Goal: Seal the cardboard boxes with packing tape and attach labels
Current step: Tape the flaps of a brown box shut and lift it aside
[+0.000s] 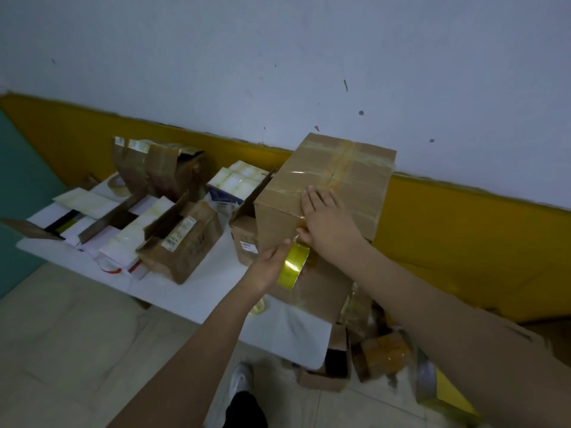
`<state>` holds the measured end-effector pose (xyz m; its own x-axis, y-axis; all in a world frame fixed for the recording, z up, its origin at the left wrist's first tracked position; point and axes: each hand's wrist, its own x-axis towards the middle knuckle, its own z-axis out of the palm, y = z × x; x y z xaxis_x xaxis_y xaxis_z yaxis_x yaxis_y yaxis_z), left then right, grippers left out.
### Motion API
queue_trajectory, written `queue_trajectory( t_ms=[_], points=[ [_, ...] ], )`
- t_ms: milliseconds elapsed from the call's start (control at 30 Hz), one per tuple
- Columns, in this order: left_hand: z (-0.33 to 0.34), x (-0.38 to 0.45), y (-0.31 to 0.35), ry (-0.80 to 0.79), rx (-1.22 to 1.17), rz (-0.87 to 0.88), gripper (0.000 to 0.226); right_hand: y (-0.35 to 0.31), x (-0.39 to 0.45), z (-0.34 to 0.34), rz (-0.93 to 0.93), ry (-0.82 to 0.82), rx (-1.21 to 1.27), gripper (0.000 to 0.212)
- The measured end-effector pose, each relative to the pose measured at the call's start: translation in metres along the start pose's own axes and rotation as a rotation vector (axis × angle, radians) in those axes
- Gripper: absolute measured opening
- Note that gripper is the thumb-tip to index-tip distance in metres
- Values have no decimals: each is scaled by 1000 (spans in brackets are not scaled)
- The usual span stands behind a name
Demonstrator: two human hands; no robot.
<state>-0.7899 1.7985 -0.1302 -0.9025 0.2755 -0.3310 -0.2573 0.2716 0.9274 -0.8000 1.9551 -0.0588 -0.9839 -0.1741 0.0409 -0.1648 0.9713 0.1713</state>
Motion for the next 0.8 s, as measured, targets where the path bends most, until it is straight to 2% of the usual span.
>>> queue_trajectory(
  t_ms=[100, 200, 267, 367, 433, 467, 533, 600, 667, 733, 800],
  points=[
    [-17, 2, -13, 79, -3, 35, 51, -12, 3, 0, 61, 28, 19, 80],
    [-30, 6, -23, 101, -127, 27, 37, -26, 8, 0, 117, 63, 51, 80],
    [-41, 8, -29, 121, -130, 18, 36, -39, 10, -2, 109, 243, 71, 71],
    [-64, 20, -52, 160, -65, 5, 35, -77, 12, 1, 17, 635, 199, 47],
    [-82, 26, -74, 203, 29, -18, 30, -115, 11, 13, -115, 681, 327, 43],
    [-90, 28, -87, 230, 104, -20, 26, -134, 12, 26, -164, 614, 391, 40],
    [-104, 34, -111, 293, 226, -57, 22, -167, 19, 68, -155, 376, 490, 27],
    [-115, 41, -131, 375, 225, -149, 19, -182, 29, 126, -30, 92, 563, 23],
    [-123, 49, -144, 408, 263, -211, 23, -185, 34, 184, 93, -178, 560, 31],
    [-130, 60, -159, 392, 310, -232, 26, -181, 33, 226, 176, -339, 491, 33],
    [-135, 70, -174, 389, 347, -263, 28, -179, 30, 253, 233, -430, 482, 29]
  ],
)
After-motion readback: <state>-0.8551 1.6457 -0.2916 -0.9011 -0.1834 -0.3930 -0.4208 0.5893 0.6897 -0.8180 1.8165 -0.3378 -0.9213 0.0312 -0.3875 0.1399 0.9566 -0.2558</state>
